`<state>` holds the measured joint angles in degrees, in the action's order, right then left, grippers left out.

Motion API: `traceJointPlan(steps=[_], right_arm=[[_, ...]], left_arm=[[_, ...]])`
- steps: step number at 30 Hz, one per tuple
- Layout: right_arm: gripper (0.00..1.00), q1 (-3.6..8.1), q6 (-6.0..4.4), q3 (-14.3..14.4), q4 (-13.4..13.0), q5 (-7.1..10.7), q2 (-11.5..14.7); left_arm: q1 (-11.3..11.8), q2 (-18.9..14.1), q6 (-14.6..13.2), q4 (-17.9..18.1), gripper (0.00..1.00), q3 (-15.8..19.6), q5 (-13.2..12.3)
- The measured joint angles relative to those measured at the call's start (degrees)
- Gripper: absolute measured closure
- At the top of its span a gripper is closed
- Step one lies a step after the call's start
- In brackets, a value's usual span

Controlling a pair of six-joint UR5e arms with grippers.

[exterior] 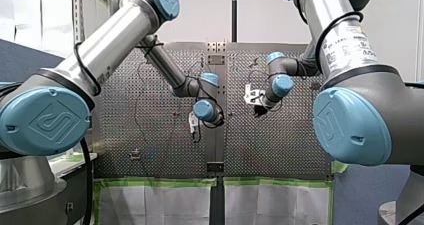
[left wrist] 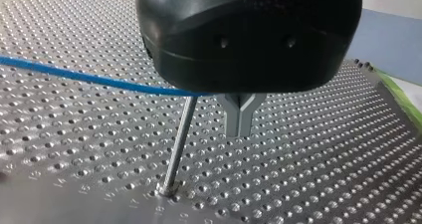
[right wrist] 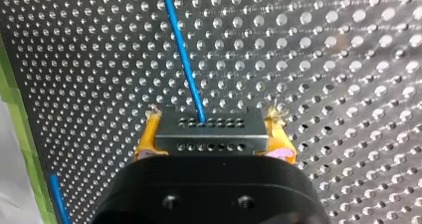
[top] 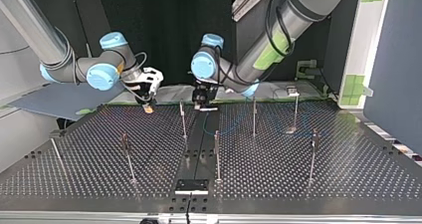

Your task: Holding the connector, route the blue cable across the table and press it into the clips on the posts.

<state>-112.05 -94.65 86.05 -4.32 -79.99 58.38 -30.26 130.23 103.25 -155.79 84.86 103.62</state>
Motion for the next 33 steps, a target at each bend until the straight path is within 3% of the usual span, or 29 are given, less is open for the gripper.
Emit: traceJointPlan(steps=[9,14,21,23,24,26,27,29,30,31,33], right_arm=[[1.0,0.74,-0.62,-1.0,-1.6,0.05,-2.9],[1.0,1.94,-1.73,-2.8,-2.8,0.43,-3.2],[1.0,3.34,-2.11,-4.6,-3.0,1.29,-3.3],[1.0,3.56,-2.06,-4.6,-2.9,1.44,-3.3],[1.0,3.63,-2.03,-4.7,-2.9,1.48,-3.3],[1.0,3.76,-1.95,-4.7,-2.9,1.55,-3.3],[1.0,3.8,-1.92,-4.7,-2.9,1.58,-3.3],[1.0,3.87,-1.89,-4.7,-2.8,1.67,-3.3],[1.0,3.91,-1.89,-4.7,-2.7,1.7,-3.3],[1.0,3.95,-1.88,-4.7,-2.6,1.72,-3.3],[1.0,4.05,-1.86,-4.7,-2.5,1.74,-3.3]], left_arm=[[1.7,0.6,0.9,-2.2,1.0,-4.1,-1.5],[3.0,0.7,0.9,-2.7,1.0,-6.6,-2.2],[3.9,0.7,0.7,-3.4,1.0,-8.0,-2.4],[3.9,0.7,0.5,-3.8,0.67,-8.0,-2.2],[3.8,0.7,0.3,-4.1,0.67,-8.0,-2.0],[3.7,0.7,-0.2,-4.7,0.42,-8.0,-1.5],[3.6,0.7,-0.6,-5.1,0.42,-8.0,-1.1],[3.4,0.7,-1.5,-6.0,0.09,-8.1,-0.3],[3.3,0.6,-1.8,-6.4,0.09,-8.1,0.1],[3.2,0.6,-2.3,-6.9,0.0,-8.1,0.5],[3.0,0.6,-3.1,-7.6,0.0,-8.1,1.0]])
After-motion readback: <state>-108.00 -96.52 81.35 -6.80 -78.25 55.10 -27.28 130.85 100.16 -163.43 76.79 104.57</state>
